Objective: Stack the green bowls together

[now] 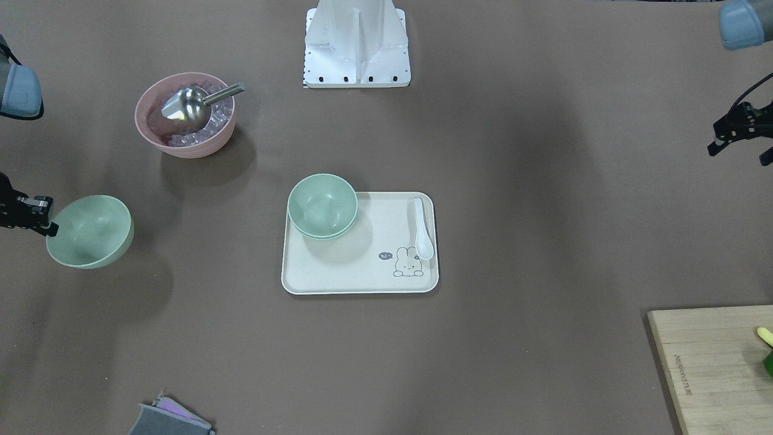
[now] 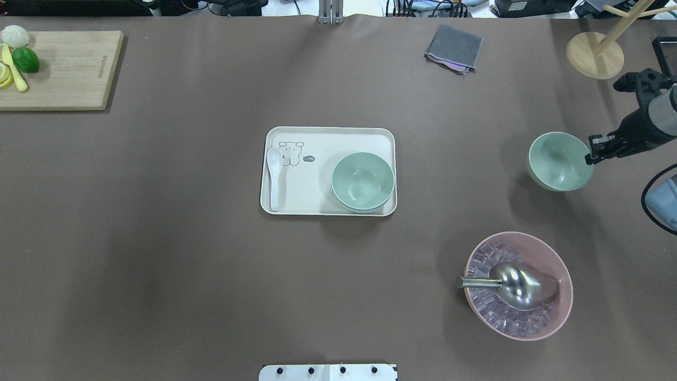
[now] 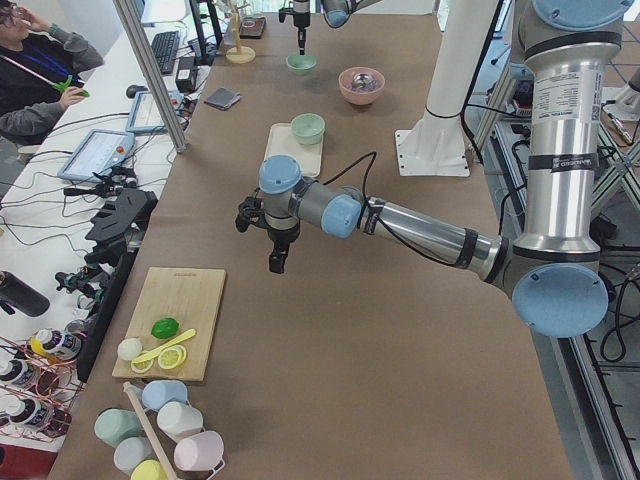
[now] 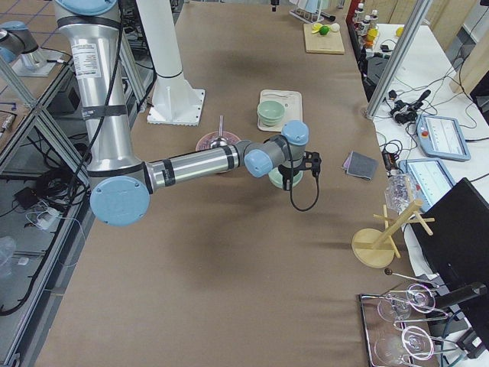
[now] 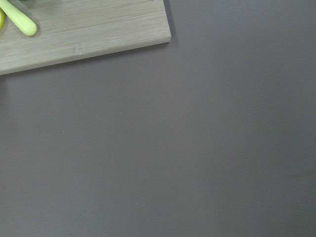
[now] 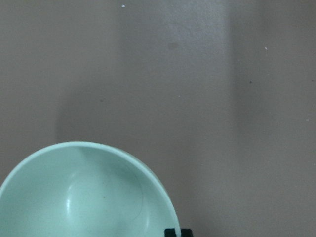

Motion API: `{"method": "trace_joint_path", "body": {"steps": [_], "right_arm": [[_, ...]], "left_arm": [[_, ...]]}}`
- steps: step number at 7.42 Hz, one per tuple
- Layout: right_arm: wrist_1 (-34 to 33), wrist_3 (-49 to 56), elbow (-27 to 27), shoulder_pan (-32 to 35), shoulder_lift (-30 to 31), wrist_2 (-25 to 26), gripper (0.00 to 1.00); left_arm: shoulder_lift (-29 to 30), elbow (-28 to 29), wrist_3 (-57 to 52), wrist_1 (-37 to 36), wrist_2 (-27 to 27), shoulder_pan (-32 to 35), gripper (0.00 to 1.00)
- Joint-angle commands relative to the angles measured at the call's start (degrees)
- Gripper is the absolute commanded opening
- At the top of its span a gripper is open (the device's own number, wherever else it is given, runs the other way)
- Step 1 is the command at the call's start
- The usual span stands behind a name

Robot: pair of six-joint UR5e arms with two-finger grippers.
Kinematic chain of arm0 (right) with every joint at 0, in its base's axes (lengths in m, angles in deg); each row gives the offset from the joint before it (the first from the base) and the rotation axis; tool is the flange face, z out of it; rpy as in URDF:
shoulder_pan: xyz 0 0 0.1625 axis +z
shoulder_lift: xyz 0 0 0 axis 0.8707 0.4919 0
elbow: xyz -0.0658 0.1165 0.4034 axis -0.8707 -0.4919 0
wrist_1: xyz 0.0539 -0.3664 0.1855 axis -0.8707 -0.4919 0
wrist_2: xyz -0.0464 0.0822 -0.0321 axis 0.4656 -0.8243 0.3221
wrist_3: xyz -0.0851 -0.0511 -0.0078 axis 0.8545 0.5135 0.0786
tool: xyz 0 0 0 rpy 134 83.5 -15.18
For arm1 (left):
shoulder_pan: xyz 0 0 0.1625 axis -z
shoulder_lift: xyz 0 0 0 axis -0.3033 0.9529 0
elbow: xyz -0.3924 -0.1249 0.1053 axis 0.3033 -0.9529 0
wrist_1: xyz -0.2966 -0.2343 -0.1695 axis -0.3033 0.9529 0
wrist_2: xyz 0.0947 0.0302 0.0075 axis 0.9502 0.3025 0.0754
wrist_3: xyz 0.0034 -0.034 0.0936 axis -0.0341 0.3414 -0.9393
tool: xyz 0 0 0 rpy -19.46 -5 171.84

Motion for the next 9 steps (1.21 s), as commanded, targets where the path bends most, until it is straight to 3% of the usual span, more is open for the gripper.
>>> {"method": "trace_joint_path", "body": {"steps": [1,2,4,7,9], "right_arm": [[-10.05,-4.70,3.05,0.14,-7.36,-0.26,0.00],[-10.96,-11.88,3.67,-1.16,-10.53,-0.17,0.00],[-11.06,-25.07,4.12,-6.25,-16.24,0.79,0.00],[-11.23,-43.72,4.21,-18.27,-24.33,10.16,0.00],[-12.72,-49.64,4.03,-24.35,-25.76,14.84,0.00]], "left_arm": [[-1.81,4.20,-15.50,-3.23,0.07,8.30,0.99],[-2.07,7.19,-21.84,-3.68,0.07,11.91,0.99],[-2.25,8.98,-24.54,-3.69,-0.02,13.79,0.99],[-2.34,8.89,-24.54,-4.12,-0.02,13.79,0.99],[-2.34,8.98,-24.54,-4.48,-0.02,13.79,0.99]]}}
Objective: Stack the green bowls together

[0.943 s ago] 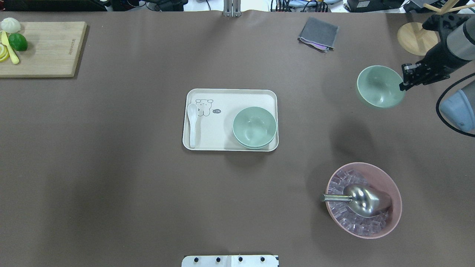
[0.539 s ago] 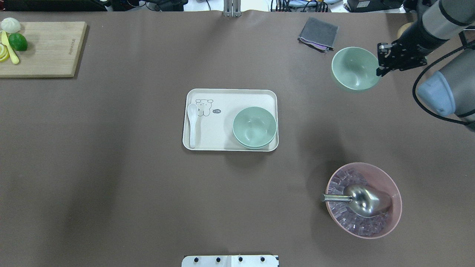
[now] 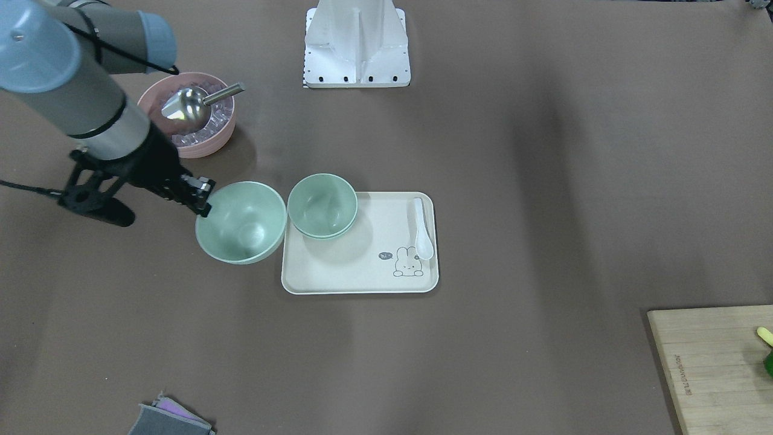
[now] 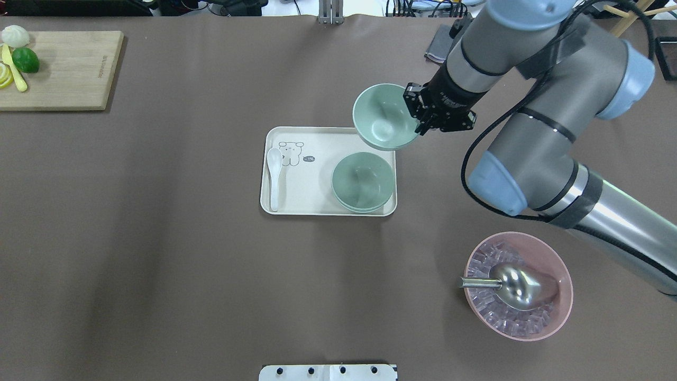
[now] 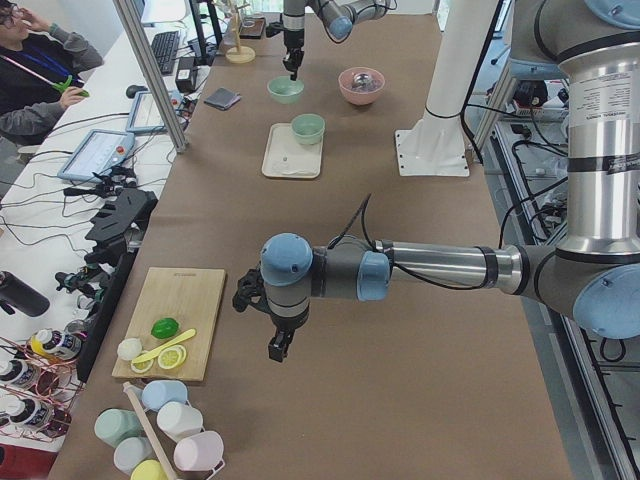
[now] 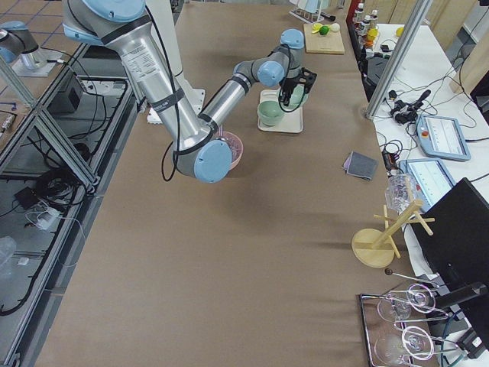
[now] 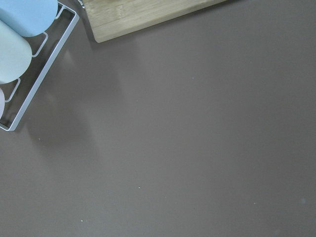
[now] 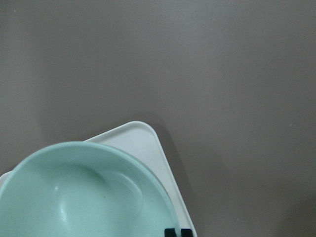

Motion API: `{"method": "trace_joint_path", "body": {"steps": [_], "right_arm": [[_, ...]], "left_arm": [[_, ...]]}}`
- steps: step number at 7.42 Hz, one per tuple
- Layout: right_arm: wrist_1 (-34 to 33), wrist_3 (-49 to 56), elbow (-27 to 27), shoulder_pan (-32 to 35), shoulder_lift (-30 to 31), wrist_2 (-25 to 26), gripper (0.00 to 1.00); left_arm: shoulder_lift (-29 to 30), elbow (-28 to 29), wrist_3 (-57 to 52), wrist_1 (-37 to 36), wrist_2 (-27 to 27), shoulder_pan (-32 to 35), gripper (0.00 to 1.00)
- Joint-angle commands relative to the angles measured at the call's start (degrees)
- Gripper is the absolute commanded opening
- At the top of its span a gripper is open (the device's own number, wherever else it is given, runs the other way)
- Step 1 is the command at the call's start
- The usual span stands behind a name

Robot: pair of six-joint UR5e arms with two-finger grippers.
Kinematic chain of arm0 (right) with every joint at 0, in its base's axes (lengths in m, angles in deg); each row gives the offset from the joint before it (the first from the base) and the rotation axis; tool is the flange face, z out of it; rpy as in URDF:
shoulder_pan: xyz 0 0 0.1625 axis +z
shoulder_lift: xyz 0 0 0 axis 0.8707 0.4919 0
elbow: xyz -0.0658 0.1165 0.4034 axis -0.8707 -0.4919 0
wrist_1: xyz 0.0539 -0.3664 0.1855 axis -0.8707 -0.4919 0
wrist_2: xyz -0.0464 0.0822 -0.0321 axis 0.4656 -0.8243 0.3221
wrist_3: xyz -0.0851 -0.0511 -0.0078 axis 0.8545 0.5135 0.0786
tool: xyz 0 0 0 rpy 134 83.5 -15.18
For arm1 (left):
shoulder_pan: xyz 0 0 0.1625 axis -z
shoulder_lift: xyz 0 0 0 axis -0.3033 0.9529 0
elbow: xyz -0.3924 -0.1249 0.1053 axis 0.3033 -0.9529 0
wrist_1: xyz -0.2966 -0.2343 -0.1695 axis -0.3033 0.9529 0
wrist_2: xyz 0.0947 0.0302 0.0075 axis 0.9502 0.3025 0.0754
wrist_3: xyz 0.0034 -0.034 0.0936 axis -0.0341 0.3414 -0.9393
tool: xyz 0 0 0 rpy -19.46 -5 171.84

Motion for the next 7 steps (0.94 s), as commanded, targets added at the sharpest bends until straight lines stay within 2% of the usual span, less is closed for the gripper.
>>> {"method": "trace_joint_path", "body": {"steps": [1,2,7], "right_arm": [[-1.20,-5.10,-0.56,-6.78,-0.98,5.39,0.00],[-1.38,-5.37,-0.66,-8.38,-0.55,7.24,0.00],[-0.85,-5.11,-1.88,-9.89,0.95,7.43,0.00]], "left_arm": [[0.00,0.20,-0.01,-0.21,0.00,0.01,0.99],[-0.09,0.20,0.08,-0.21,0.00,0.01,0.99],[0.00,0.29,0.08,-0.21,0.00,0.01,0.99]]}}
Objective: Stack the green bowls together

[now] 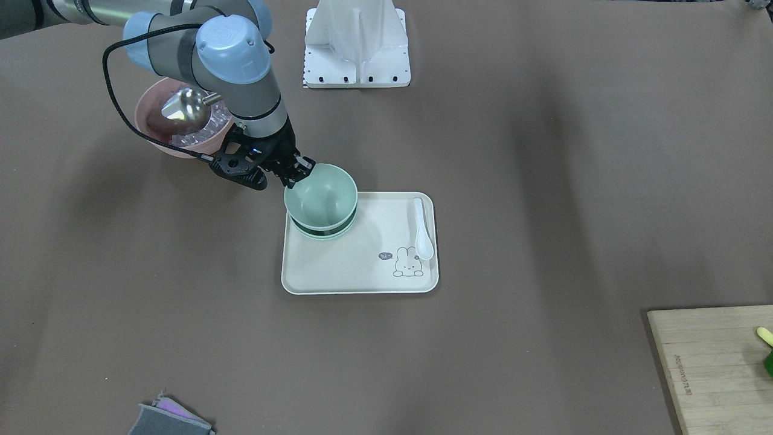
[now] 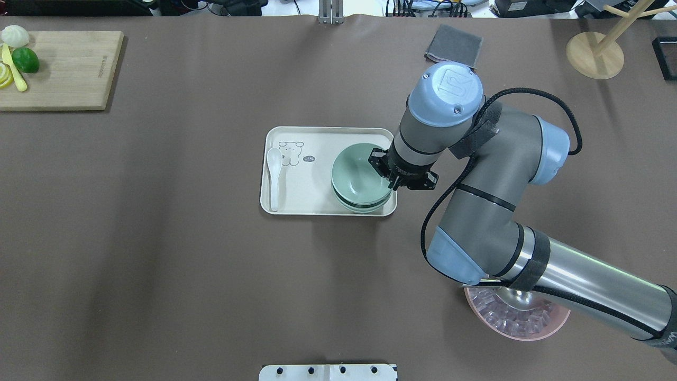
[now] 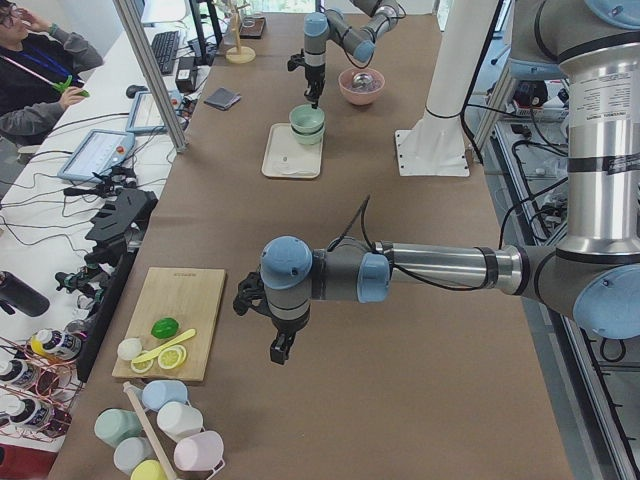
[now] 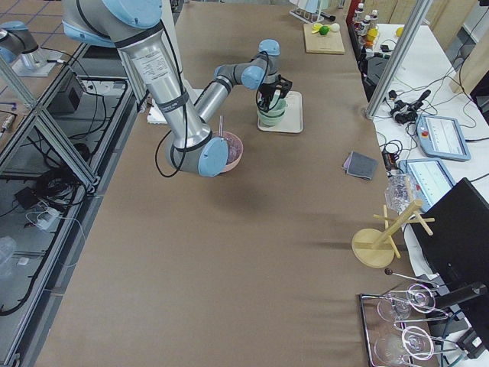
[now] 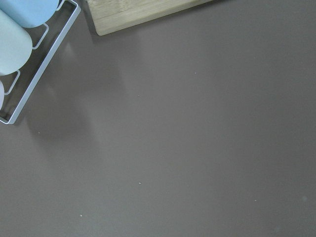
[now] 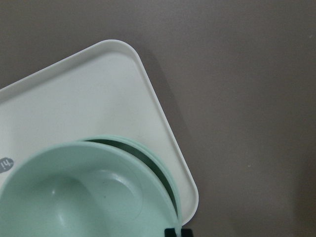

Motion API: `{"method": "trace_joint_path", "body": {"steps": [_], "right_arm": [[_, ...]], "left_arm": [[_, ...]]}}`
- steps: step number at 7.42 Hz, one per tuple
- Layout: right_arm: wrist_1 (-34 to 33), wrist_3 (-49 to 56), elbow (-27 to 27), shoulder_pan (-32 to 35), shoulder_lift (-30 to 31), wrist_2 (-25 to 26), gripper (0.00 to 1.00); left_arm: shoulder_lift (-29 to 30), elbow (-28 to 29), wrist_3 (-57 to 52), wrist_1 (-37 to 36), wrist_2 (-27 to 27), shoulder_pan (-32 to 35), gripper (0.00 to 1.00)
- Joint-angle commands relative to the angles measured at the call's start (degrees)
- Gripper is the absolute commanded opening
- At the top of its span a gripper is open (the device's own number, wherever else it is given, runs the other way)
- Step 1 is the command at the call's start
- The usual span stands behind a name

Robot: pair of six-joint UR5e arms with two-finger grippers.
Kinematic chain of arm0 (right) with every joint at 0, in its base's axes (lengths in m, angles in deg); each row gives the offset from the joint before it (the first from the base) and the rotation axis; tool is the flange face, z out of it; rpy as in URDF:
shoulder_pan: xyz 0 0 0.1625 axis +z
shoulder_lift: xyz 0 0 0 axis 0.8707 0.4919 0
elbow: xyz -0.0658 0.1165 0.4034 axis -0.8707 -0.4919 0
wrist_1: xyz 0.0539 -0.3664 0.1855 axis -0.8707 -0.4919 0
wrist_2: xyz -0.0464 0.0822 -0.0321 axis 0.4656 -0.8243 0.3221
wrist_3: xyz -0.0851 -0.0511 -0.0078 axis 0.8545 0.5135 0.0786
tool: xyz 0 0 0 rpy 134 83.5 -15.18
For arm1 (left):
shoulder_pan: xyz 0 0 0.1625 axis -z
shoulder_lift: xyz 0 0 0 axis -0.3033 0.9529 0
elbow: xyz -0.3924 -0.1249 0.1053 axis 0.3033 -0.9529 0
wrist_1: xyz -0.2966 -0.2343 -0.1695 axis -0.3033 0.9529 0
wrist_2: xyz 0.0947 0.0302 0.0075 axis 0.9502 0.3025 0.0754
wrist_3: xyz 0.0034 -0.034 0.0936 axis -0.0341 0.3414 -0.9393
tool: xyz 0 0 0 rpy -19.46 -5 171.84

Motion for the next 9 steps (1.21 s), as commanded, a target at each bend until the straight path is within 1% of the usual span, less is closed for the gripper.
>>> {"method": "trace_joint_path", "body": {"steps": [1,8,9], "right_arm": [[0.31,0.16,-0.41,-0.35,0.29,0.02,0.00],[0.58,0.60,-0.85,-0.62,0.20,0.02,0.00],[1.71,0.52,-1.64,-0.62,0.20,0.02,0.00]], "left_arm": [[0.00,0.01,0.00,0.00,-0.03,0.00,0.99],[0.00,0.09,0.18,0.00,-0.03,0.00,0.99],[0.09,0.18,0.18,0.00,-0.03,-0.17,0.99]]}}
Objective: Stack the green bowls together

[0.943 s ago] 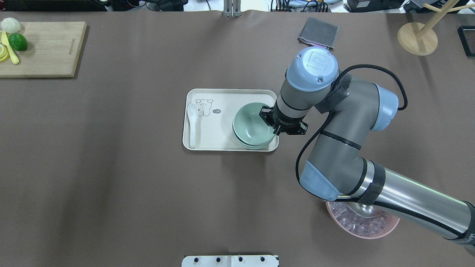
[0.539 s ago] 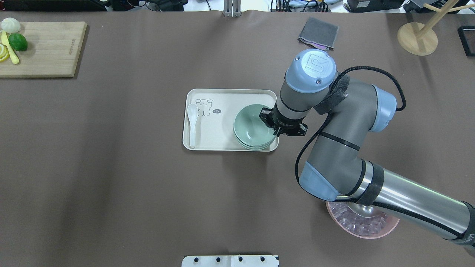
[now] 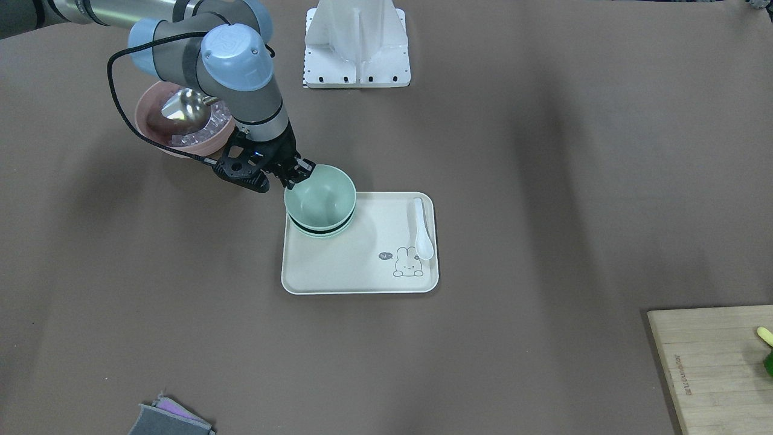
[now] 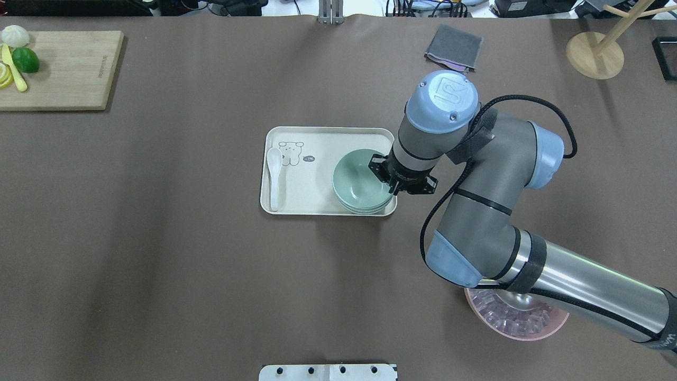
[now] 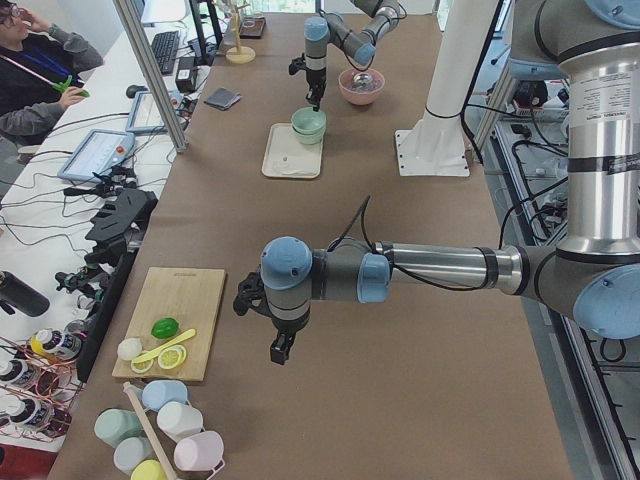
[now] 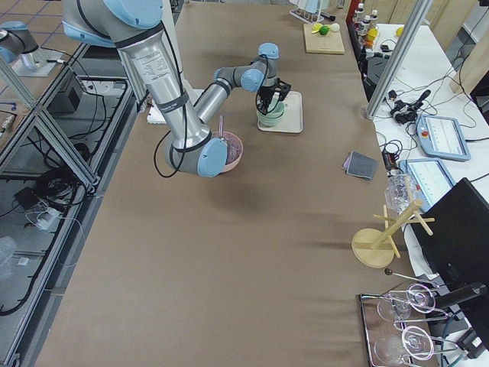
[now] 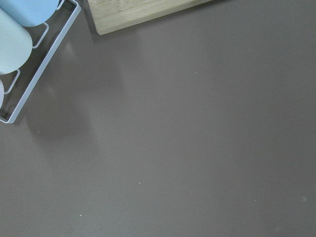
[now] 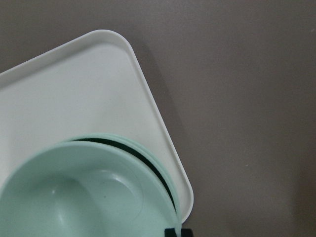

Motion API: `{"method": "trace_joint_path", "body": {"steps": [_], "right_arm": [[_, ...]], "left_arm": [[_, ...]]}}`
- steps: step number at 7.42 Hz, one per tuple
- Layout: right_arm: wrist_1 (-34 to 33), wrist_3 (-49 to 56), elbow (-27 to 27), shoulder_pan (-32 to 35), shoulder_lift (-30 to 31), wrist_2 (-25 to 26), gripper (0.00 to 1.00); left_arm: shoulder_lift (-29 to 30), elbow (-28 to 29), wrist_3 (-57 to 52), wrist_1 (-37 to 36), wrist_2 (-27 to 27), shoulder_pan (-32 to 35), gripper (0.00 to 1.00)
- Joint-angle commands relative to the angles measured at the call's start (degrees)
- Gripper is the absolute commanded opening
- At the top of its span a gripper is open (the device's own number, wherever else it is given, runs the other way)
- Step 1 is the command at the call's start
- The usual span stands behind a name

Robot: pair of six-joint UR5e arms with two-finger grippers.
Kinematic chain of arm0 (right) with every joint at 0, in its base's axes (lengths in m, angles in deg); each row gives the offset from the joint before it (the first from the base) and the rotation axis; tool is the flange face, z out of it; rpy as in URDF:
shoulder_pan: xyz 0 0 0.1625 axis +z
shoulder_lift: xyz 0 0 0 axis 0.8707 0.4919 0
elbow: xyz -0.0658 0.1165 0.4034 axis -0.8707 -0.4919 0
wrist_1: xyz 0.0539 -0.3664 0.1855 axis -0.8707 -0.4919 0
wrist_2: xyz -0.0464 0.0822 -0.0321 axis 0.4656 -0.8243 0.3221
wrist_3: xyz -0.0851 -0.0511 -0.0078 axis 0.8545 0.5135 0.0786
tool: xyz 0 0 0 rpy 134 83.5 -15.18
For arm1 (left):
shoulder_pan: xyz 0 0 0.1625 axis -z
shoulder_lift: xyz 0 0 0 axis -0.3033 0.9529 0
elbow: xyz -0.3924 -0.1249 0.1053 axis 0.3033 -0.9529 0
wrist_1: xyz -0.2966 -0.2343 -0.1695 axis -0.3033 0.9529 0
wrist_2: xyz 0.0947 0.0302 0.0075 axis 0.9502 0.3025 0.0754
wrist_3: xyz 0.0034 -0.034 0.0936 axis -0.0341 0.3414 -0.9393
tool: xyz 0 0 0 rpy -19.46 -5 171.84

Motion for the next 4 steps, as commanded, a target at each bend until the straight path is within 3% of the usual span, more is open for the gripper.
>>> {"method": "trace_joint_path", "body": {"steps": [1,4], "right_arm": [[2.49,-0.03,-1.45,-0.03,0.08,0.00,0.00],[2.77,0.14,-1.63,-0.12,0.08,0.00,0.00]], "left_arm": [[-0.02,0.06,0.01,0.00,0.00,-0.14,0.99],[0.07,0.06,0.19,0.00,0.00,-0.14,0.99]]}}
